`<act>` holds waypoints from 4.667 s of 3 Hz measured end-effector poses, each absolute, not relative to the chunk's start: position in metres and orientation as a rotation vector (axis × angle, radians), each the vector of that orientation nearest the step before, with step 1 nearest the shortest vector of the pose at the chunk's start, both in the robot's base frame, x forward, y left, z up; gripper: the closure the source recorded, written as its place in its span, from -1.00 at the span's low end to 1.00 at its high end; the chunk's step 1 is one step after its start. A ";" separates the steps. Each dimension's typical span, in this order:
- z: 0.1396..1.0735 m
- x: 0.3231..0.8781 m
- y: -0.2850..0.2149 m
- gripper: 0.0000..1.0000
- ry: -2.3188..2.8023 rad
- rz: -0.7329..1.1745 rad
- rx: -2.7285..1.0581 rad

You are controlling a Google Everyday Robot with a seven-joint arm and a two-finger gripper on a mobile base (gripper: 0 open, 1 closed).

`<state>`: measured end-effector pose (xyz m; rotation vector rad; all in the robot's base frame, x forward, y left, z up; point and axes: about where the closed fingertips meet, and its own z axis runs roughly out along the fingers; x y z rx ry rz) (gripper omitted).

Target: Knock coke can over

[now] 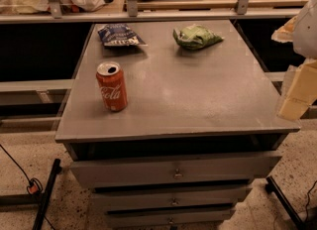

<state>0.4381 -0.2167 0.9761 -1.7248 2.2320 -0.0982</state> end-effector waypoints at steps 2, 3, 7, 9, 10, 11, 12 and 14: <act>0.978 0.439 -0.214 -1.00 2.209 -0.065 -1.713; 0.978 0.452 -0.198 -1.00 2.169 0.043 -1.656; 1.004 0.514 -0.072 -1.00 1.790 0.461 -1.538; 0.995 0.520 -0.061 -1.00 1.737 0.473 -1.547; 0.977 0.542 -0.041 -1.00 1.635 0.489 -1.542; 0.959 0.565 -0.017 -1.00 1.548 0.531 -1.556; 0.940 0.576 0.003 -1.00 1.474 0.621 -1.542; 0.915 0.588 0.027 -1.00 1.384 0.771 -1.505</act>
Offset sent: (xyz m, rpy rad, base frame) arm 0.0017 0.0048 -0.0016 0.0868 0.0053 0.0211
